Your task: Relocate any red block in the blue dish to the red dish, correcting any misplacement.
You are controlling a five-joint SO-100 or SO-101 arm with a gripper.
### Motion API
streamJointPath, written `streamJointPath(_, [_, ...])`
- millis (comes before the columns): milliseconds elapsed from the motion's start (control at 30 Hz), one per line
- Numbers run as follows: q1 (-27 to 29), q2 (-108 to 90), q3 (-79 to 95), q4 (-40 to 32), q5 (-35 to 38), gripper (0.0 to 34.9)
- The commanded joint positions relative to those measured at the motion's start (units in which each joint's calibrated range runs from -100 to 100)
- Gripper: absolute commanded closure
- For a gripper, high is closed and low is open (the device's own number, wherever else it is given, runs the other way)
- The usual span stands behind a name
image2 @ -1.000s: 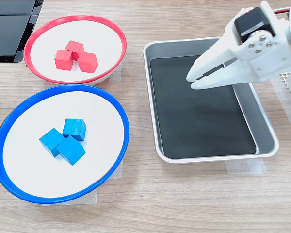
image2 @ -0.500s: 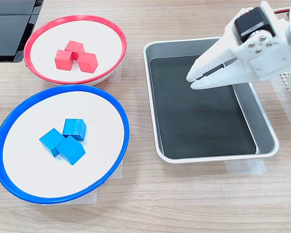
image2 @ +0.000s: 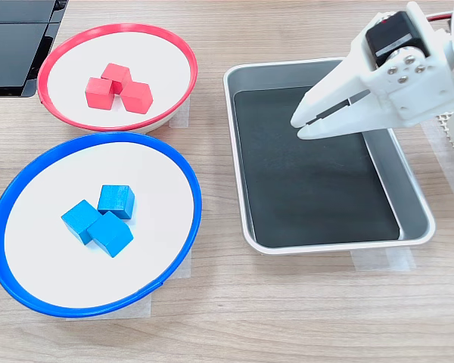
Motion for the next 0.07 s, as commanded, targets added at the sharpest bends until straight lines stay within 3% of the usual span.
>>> streamJointPath(0, [0.1,-0.3,0.0,-0.5,-0.1,34.6])
streamJointPath(33, [0.1,-0.3,0.0,-0.5,-0.1,34.6])
